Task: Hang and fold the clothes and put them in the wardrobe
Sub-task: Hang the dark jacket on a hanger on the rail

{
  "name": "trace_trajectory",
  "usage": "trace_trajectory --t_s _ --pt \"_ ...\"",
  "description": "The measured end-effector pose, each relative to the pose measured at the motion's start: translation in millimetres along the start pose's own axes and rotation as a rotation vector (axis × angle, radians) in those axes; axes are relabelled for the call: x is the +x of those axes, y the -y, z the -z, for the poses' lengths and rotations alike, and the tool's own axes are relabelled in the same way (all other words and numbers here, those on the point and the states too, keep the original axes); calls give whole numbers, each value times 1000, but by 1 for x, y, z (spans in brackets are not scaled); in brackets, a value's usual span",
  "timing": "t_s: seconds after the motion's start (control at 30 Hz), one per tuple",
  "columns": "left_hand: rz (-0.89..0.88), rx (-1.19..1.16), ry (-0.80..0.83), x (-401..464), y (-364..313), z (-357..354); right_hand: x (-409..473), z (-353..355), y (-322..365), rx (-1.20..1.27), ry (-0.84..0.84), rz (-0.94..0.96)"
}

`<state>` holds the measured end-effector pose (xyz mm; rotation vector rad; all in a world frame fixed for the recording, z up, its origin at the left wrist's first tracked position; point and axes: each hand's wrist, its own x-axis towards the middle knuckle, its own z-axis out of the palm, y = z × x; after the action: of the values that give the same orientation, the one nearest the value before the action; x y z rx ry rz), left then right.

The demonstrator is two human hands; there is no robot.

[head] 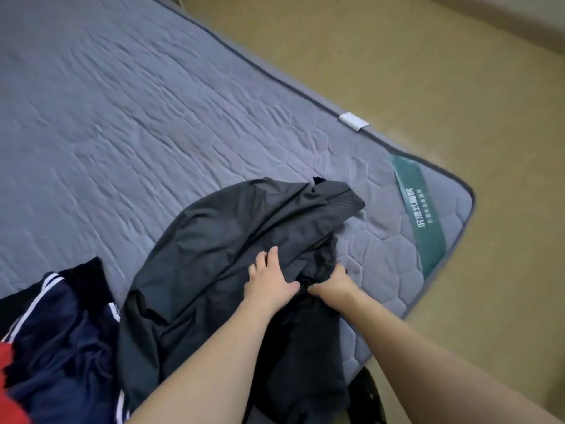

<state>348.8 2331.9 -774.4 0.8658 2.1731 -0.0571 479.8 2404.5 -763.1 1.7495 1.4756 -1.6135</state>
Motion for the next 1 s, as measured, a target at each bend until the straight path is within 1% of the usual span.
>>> trace_trajectory --t_s 0.03,0.07,0.1,0.17,0.23,0.3,0.37,0.43,0.47,0.5,0.6,0.7,0.77,0.83,0.9,0.93,1.0 --pt "8 25 -38 6 4 -5 10 -3 -5 -61 -2 -1" --pt "18 1 -103 8 9 -6 14 -6 -8 -107 -8 -9" --pt "53 -98 -179 6 13 -3 12 -8 -10 -128 -7 -14" --pt "178 -412 -334 -6 21 22 1 -9 -7 -147 -26 1" --pt "273 -757 -468 -31 29 68 -23 0 12 -151 -94 58" --pt "298 -1100 -565 -72 35 127 -65 11 44 -101 -155 146" --pt "344 -1322 -635 -127 39 190 -118 23 82 -60 -172 260" --pt "364 -1555 -669 -191 42 252 -176 35 122 -16 -157 360" --pt "339 -1665 -675 -223 44 277 -204 41 140 10 -149 402" --pt "286 -1724 -687 -253 47 301 -232 46 156 28 -147 450" --pt "130 -1688 -774 -345 57 354 -306 56 202 17 -117 593" --pt "63 -1515 -1002 -429 70 384 -373 46 244 29 -76 723" --pt "52 -1466 -1149 -483 84 394 -420 26 272 34 24 825" --pt "27 -1504 -1263 -537 103 398 -473 -1 296 -15 177 939" --pt "-33 -1604 -1357 -594 128 398 -525 -34 314 -124 300 1052" --pt "-70 -1655 -1396 -625 141 396 -551 -53 320 -208 323 1132" --pt "-144 -1769 -1439 -687 167 389 -602 -92 328 -363 288 1337"
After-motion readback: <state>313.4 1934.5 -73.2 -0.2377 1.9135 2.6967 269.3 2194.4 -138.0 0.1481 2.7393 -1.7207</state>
